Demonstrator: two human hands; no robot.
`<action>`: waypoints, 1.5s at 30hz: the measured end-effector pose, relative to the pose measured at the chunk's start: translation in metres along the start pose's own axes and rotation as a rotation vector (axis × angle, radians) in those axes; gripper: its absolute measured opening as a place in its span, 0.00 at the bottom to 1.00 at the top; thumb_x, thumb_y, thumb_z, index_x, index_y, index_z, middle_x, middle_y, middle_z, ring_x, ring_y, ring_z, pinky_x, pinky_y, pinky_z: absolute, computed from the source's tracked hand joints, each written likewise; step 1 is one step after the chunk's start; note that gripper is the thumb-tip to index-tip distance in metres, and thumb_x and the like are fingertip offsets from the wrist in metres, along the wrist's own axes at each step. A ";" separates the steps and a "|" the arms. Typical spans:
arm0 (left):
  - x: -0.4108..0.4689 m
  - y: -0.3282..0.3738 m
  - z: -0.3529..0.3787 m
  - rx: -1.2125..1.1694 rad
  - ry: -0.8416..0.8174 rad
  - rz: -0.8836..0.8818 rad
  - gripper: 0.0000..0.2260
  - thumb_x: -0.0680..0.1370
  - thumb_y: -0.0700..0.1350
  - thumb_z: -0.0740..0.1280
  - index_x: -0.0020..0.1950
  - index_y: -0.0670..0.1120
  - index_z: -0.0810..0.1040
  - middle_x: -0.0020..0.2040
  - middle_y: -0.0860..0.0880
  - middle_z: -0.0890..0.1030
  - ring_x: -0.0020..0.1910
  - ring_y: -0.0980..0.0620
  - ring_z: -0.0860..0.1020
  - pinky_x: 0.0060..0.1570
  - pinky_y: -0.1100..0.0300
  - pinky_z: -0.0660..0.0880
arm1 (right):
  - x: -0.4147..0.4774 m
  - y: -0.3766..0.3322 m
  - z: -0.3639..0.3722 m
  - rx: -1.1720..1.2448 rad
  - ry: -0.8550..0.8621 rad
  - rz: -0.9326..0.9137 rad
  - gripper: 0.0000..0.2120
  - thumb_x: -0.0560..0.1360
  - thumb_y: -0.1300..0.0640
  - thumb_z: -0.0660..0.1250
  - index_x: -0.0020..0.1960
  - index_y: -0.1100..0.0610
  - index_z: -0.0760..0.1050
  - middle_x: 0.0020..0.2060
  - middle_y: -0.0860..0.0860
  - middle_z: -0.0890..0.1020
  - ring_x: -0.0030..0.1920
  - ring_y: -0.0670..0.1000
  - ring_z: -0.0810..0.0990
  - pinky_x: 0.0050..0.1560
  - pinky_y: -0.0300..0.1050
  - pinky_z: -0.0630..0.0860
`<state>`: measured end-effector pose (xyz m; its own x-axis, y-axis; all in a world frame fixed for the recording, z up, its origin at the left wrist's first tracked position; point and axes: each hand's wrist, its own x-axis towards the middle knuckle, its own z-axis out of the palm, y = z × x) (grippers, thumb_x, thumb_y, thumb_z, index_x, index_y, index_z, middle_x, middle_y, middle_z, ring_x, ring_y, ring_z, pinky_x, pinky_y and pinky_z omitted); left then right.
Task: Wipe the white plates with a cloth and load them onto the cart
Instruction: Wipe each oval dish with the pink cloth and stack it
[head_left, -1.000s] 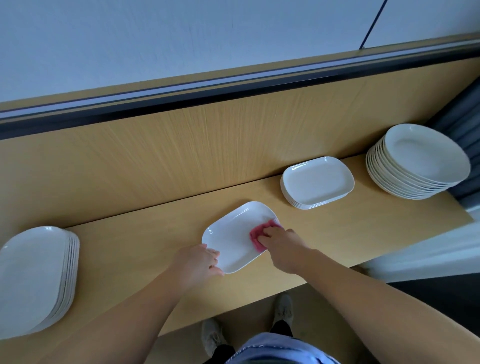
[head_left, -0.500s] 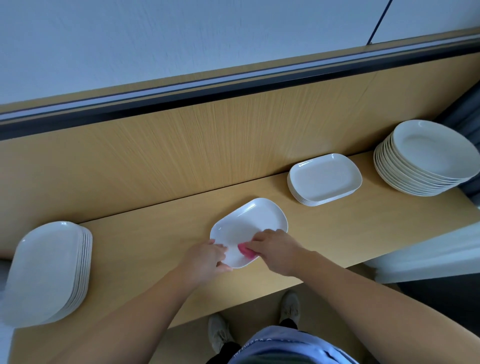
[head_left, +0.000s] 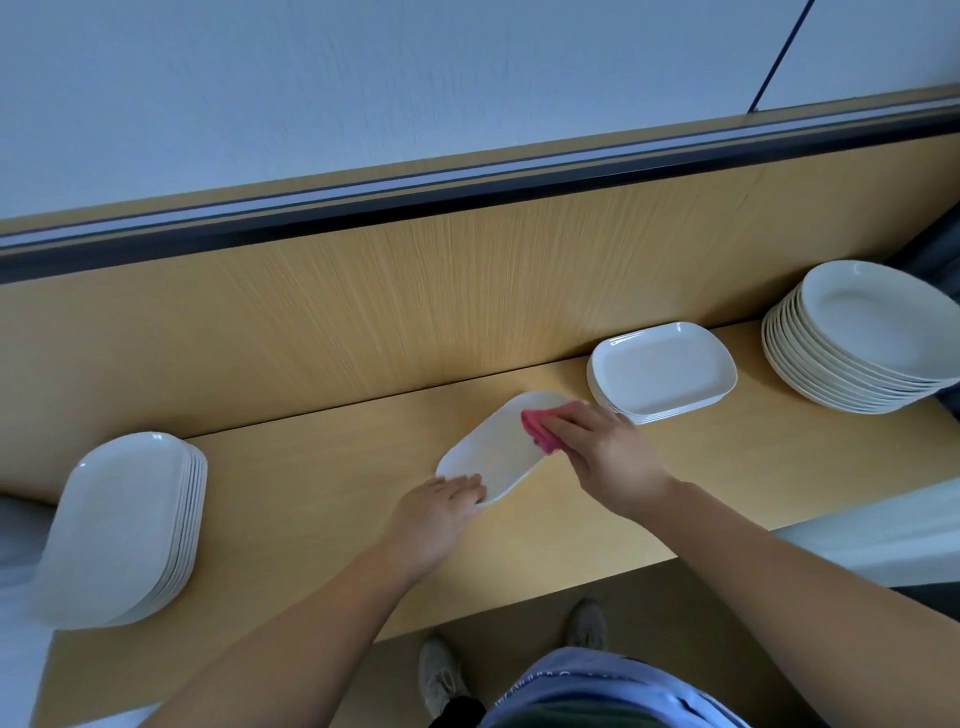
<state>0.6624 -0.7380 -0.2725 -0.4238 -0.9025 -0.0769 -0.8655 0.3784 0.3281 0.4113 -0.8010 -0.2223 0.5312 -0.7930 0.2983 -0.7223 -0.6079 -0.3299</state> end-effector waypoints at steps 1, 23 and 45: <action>0.001 0.002 -0.006 -0.067 0.034 -0.033 0.17 0.75 0.50 0.57 0.50 0.46 0.83 0.48 0.48 0.85 0.42 0.49 0.84 0.38 0.57 0.81 | 0.004 0.001 -0.004 -0.004 0.038 -0.024 0.22 0.70 0.69 0.69 0.62 0.53 0.76 0.52 0.50 0.81 0.49 0.57 0.80 0.39 0.51 0.78; 0.010 0.007 -0.077 -0.483 0.308 -0.451 0.09 0.83 0.48 0.57 0.57 0.46 0.74 0.39 0.53 0.76 0.39 0.52 0.73 0.34 0.63 0.64 | 0.052 -0.007 -0.016 -0.012 0.124 -0.175 0.17 0.76 0.63 0.64 0.64 0.55 0.75 0.58 0.51 0.80 0.56 0.57 0.79 0.46 0.56 0.78; 0.023 -0.017 -0.049 -0.545 -0.024 -0.801 0.12 0.76 0.44 0.68 0.59 0.45 0.76 0.52 0.47 0.80 0.50 0.48 0.78 0.49 0.55 0.76 | 0.075 -0.023 0.079 -0.027 -0.514 -0.234 0.30 0.71 0.70 0.61 0.72 0.60 0.68 0.68 0.54 0.73 0.70 0.60 0.68 0.63 0.59 0.71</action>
<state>0.6805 -0.7748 -0.2338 0.2272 -0.8447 -0.4847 -0.6601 -0.4995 0.5610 0.5028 -0.8496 -0.2633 0.8213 -0.5585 -0.1163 -0.5664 -0.7743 -0.2822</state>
